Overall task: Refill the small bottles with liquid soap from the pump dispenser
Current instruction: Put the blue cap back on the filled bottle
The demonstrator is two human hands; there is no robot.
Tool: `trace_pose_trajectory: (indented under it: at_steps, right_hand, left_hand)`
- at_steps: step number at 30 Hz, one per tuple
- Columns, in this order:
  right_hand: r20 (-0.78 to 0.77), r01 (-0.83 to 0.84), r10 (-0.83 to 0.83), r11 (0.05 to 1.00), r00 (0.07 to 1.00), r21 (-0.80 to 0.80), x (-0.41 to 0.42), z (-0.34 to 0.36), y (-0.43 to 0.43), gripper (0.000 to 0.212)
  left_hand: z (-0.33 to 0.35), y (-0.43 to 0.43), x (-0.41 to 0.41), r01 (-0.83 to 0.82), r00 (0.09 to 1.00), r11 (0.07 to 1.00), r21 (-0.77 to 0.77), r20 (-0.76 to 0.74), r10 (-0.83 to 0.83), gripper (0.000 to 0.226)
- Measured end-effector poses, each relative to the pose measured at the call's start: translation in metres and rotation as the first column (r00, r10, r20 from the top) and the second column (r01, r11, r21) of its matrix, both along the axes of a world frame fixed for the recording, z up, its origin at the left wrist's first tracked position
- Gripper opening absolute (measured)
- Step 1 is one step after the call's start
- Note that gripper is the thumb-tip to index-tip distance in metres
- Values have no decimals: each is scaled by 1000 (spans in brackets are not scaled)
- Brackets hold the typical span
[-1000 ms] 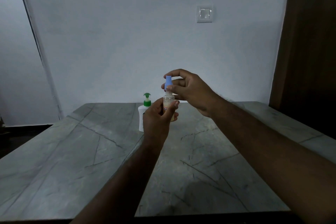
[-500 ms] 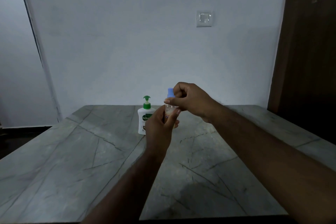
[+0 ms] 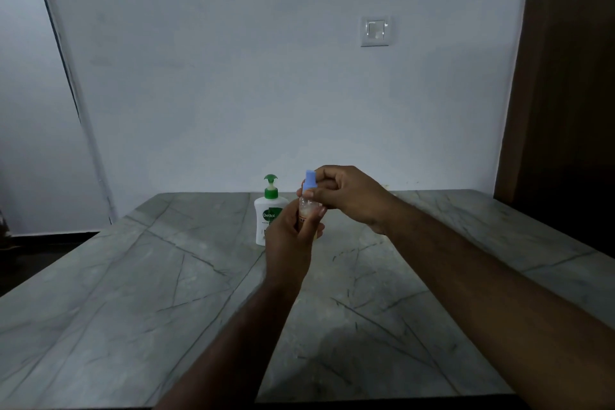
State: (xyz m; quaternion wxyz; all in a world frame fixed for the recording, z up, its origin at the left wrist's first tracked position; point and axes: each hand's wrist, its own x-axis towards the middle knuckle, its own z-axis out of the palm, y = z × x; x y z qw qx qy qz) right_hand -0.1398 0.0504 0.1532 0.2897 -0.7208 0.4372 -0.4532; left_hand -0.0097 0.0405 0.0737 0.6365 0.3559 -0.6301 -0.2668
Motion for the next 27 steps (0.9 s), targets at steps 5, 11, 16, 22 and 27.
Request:
trace_pose_trajectory:
  at_steps: [5,11,16,22,27]
  right_hand:
    - [-129,255,-266,962,955,-96,8,2,4,47]
    - [75,-100,93,991,993,89,13,4,8,47]
    - [64,6,-1,997,998,-75,6,5,5,32]
    - [-2,200,-202,972,979,-126,9,4,4,52]
    - [133,-102,95,993,987,53,10,4,4,42]
  left_hand:
    - [3,4,-3,-3,998,998,-64,63,7,31]
    - [8,0,-5,-28,999,1000,-13,28,29,19]
    - [11,-1,-1,-92,995,996,-2,31,92,29]
    - [11,2,-2,-99,990,994,-47,93,103,18]
    - [17,1,-4,-96,994,994,-49,56,99,24]
